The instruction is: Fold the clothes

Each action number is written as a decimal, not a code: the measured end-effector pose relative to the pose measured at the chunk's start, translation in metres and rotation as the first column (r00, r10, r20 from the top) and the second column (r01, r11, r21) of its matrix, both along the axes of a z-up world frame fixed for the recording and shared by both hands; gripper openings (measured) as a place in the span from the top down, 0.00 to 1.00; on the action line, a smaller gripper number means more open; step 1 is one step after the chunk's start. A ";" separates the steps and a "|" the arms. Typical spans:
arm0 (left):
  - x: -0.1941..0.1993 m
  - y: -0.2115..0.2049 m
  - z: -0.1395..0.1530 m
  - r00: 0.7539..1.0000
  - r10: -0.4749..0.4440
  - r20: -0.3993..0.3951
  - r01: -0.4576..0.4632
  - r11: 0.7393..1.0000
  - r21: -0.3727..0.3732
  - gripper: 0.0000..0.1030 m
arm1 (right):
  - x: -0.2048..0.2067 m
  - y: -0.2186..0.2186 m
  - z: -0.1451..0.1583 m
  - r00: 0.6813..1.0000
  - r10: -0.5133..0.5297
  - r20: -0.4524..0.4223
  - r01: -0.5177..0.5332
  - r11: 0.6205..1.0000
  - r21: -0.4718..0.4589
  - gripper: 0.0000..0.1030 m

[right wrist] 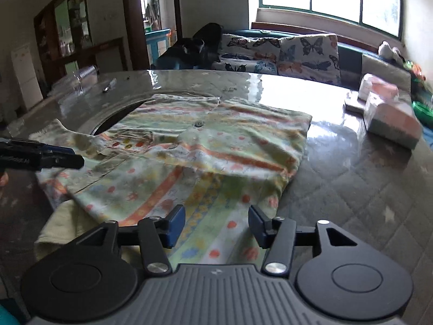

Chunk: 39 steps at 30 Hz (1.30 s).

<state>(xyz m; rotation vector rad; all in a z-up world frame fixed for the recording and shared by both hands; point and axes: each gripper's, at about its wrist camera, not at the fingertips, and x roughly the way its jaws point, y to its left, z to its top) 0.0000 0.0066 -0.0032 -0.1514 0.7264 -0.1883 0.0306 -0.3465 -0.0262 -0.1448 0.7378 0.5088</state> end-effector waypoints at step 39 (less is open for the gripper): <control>-0.013 0.197 -0.012 0.751 0.661 0.014 -0.661 0.751 -0.004 0.94 | -0.016 0.048 0.017 0.988 0.143 0.064 -0.142 0.990 -0.020 0.47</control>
